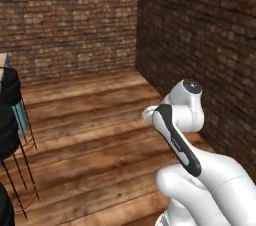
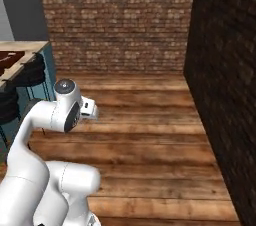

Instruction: Gather the cucumber and corn from the fridge and place them on a tray on the dining counter. Then gather the chicken drumstick and steak from the fridge and place them on the other tray.

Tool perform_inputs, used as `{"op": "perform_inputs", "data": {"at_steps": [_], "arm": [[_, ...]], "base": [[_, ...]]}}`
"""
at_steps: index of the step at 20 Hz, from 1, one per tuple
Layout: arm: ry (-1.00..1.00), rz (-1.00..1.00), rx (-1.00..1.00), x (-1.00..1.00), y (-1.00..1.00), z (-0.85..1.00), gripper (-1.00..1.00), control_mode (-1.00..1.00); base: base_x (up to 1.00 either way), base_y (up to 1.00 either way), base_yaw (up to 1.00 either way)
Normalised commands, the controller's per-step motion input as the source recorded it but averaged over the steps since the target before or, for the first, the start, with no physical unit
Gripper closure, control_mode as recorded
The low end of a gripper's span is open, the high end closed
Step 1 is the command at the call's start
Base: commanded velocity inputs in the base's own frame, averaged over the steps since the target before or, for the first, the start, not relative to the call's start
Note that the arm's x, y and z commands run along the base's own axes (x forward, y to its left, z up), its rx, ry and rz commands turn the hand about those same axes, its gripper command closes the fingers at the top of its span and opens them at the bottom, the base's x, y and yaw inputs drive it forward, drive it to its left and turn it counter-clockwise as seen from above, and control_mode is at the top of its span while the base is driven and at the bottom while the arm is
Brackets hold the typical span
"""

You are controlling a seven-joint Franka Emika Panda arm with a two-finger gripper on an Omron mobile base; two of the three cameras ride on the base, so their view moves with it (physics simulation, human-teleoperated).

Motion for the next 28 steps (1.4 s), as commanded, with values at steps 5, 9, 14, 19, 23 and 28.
{"op": "perform_inputs", "data": {"at_steps": [5,9,14,19,23,28], "arm": [[0.00,0.00,0.00,0.00,0.00,0.00,1.00,1.00],[0.00,0.00,0.00,0.00,0.00,0.00,1.00,1.00],[0.00,0.00,0.00,0.00,0.00,0.00,1.00,1.00],[0.00,0.00,0.00,0.00,0.00,0.00,1.00,1.00],[0.00,0.00,0.00,0.00,0.00,0.00,1.00,1.00],[0.00,0.00,0.00,0.00,0.00,0.00,1.00,1.00]], "base": [[1.00,-0.05,0.54],[1.00,-0.03,0.48],[1.00,-0.02,0.48],[0.90,-0.03,0.70],[0.83,0.00,0.77],[0.99,0.00,0.69]]}}
